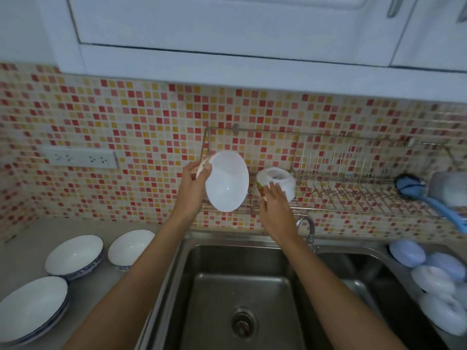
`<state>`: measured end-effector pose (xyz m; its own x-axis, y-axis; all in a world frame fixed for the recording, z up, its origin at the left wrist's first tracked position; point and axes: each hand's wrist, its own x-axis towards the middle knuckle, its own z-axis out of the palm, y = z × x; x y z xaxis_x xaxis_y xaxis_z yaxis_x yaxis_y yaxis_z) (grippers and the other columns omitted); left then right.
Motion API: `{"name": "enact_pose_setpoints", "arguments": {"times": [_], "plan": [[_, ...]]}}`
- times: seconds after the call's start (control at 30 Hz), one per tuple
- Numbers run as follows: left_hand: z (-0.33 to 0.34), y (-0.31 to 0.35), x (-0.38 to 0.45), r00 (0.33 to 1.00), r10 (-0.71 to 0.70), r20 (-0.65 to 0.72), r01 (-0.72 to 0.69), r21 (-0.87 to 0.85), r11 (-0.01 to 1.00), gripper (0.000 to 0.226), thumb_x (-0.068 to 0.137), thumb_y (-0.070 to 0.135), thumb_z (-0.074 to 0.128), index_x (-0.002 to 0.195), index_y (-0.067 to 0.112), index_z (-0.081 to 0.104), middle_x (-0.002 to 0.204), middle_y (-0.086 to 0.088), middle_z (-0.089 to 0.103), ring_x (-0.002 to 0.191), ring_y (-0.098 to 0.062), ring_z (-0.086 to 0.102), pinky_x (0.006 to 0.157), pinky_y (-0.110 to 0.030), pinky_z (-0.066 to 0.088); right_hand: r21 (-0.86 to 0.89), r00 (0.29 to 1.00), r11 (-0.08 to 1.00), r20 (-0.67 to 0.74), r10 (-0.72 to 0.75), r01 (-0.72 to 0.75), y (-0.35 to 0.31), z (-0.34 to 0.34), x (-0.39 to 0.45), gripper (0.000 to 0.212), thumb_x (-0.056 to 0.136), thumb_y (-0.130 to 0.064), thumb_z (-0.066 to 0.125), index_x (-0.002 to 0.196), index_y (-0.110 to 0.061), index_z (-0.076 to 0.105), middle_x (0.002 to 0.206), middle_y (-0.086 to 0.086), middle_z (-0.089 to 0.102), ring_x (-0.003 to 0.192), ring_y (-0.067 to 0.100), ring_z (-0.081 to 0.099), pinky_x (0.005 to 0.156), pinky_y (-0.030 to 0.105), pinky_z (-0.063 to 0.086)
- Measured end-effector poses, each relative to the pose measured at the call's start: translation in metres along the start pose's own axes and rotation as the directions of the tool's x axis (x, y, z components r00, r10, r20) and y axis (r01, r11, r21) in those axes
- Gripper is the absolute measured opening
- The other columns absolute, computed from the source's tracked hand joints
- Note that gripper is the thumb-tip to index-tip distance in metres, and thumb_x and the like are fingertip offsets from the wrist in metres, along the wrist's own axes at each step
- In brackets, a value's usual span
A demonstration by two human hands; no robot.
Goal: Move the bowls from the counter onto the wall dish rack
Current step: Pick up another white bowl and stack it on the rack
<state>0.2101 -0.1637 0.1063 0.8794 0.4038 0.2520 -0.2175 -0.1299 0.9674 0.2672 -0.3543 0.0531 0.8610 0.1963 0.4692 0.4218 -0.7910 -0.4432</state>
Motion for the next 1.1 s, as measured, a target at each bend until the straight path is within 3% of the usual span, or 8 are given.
{"name": "enact_pose_setpoints", "arguments": {"times": [0.13,0.2,0.27,0.4,0.53,0.7,0.83,1.1], "plan": [[0.017,0.011,0.000,0.997,0.077,0.021,-0.079,0.108,0.991,0.057,0.087,0.045,0.058,0.137,0.035,0.031,0.134,0.005,0.043,0.107,-0.015,0.050,0.063,-0.019,0.052,-0.241,0.989,0.968,0.144,-0.029,0.063,0.025,0.018,-0.001,0.062,0.101,-0.042,0.010,0.152,-0.007,0.017,0.161,0.013,0.011,0.149,0.024,0.002,0.118,0.035,-0.008],[0.025,0.013,0.002,0.987,0.159,0.010,-0.159,0.150,0.976,0.065,0.082,0.041,0.067,0.138,0.032,0.035,0.134,0.004,0.044,0.110,-0.014,0.049,0.076,-0.029,0.056,-0.287,0.990,0.954,0.134,-0.047,0.084,0.028,0.025,-0.005,0.072,0.096,-0.047,-0.002,0.152,-0.004,0.011,0.161,0.014,0.008,0.149,0.024,0.001,0.116,0.033,-0.011],[0.031,0.011,0.009,0.962,0.273,0.012,-0.265,0.273,0.925,0.072,0.076,0.042,0.073,0.138,0.030,0.038,0.135,0.004,0.044,0.114,-0.010,0.045,0.092,-0.031,0.048,-0.290,0.994,0.954,0.098,-0.043,0.070,0.029,0.029,-0.005,0.069,0.099,-0.046,0.004,0.151,-0.003,0.011,0.160,0.015,0.010,0.149,0.025,0.004,0.117,0.034,-0.009],[0.047,-0.005,0.031,0.885,0.438,0.157,-0.439,0.593,0.675,0.081,0.074,0.048,0.073,0.143,0.026,0.035,0.143,-0.002,0.041,0.125,-0.015,0.035,0.102,-0.031,0.030,-0.319,0.995,0.943,0.047,-0.088,0.098,0.032,0.033,-0.005,0.065,0.102,-0.046,0.021,0.149,-0.001,0.021,0.158,0.017,0.020,0.147,0.028,0.015,0.117,0.037,0.000],[0.061,-0.027,0.052,0.843,0.425,0.329,-0.506,0.751,0.424,0.089,0.071,0.041,0.078,0.144,0.016,0.035,0.145,-0.009,0.042,0.132,-0.033,0.033,0.112,-0.049,0.029,-0.310,0.994,0.944,0.048,-0.099,0.109,0.032,0.031,-0.005,0.062,0.101,-0.042,0.031,0.148,-0.002,0.026,0.156,0.017,0.025,0.147,0.027,0.018,0.115,0.038,-0.003],[0.071,-0.041,0.075,0.816,0.356,0.456,-0.545,0.813,0.207,0.087,0.067,0.035,0.080,0.141,0.010,0.041,0.138,-0.015,0.051,0.126,-0.039,0.043,0.109,-0.052,0.033,-0.329,0.995,0.939,0.034,-0.096,0.102,0.031,0.032,-0.005,0.061,0.098,-0.040,0.029,0.143,0.000,0.039,0.150,0.018,0.038,0.142,0.029,0.031,0.115,0.042,0.007],[0.070,-0.054,0.090,0.850,0.311,0.425,-0.500,0.835,0.228,0.089,0.066,0.035,0.081,0.141,0.008,0.041,0.140,-0.016,0.048,0.127,-0.042,0.041,0.108,-0.055,0.034,-0.366,0.993,0.924,0.009,-0.115,0.111,0.035,0.033,-0.005,0.061,0.096,-0.040,0.025,0.136,0.000,0.050,0.142,0.017,0.049,0.135,0.028,0.044,0.113,0.044,0.019],[0.068,-0.071,0.099,0.902,0.235,0.363,-0.427,0.834,0.349,0.091,0.069,0.033,0.080,0.145,0.013,0.035,0.146,-0.015,0.037,0.131,-0.041,0.031,0.112,-0.052,0.027,-0.353,0.991,0.929,-0.030,-0.131,0.112,0.038,0.037,-0.004,0.061,0.095,-0.039,0.026,0.135,0.000,0.049,0.140,0.018,0.051,0.134,0.030,0.045,0.113,0.045,0.022]]}}
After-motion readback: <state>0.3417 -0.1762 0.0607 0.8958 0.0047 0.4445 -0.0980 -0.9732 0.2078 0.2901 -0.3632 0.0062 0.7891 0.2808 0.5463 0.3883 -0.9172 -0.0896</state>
